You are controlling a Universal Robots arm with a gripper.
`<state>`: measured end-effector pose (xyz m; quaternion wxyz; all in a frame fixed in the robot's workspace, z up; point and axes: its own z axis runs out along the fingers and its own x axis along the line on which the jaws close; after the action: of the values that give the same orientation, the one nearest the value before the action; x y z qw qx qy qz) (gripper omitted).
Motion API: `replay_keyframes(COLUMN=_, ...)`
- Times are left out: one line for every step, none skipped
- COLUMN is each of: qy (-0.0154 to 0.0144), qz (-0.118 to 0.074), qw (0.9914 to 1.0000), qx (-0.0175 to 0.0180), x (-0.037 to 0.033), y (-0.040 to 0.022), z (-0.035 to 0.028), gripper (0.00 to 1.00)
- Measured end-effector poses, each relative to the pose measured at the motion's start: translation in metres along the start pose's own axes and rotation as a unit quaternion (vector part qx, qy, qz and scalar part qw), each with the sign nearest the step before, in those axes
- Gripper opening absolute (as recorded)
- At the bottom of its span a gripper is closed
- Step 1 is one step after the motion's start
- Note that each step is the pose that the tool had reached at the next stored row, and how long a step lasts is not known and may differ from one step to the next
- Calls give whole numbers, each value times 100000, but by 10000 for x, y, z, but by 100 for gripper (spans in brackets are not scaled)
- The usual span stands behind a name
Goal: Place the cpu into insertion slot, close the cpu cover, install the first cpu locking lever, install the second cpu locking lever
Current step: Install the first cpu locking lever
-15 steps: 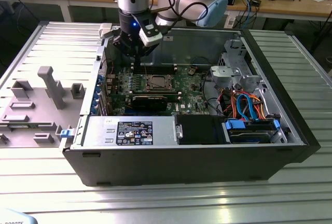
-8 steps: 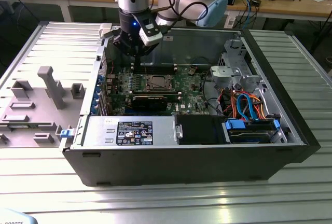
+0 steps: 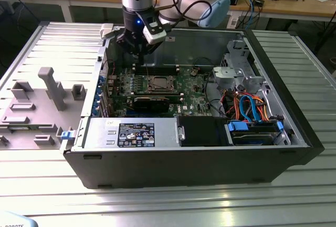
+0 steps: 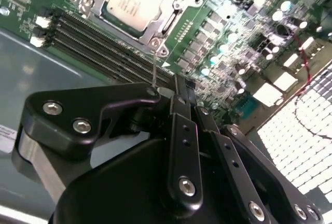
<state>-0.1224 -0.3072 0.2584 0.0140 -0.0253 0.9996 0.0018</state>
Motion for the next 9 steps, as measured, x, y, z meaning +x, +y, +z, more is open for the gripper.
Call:
replay_keyframes(qy=5, qz=4, qw=100000, qx=-2, x=-36, y=1, z=1, gripper=11)
replay_keyframes(qy=15, qz=17, qw=100000, qx=2, x=-61, y=-1, z=2, gripper=11)
replay_keyframes(qy=25, qz=16, qw=100000, qx=-2, x=-74, y=-1, z=2, gripper=11)
replay_keyframes(qy=23, qz=10, qw=100000, qx=-1, x=-92, y=-2, z=3, gripper=11)
replay_keyframes(qy=25, qz=8, qw=100000, qx=0, x=-96, y=-3, z=2, gripper=11)
replay_keyframes(qy=21, qz=13, qw=100000, qx=-2, x=-99, y=-3, z=3, gripper=11)
replay_keyframes(qy=22, qz=21, qw=100000, qx=-4, x=-100, y=-3, z=3, gripper=11)
replay_keyframes(qy=22, qz=13, qw=100000, qx=0, x=-104, y=-3, z=3, gripper=11)
replay_keyframes(qy=22, qz=10, qw=100000, qx=-1, x=-111, y=-3, z=3, gripper=11)
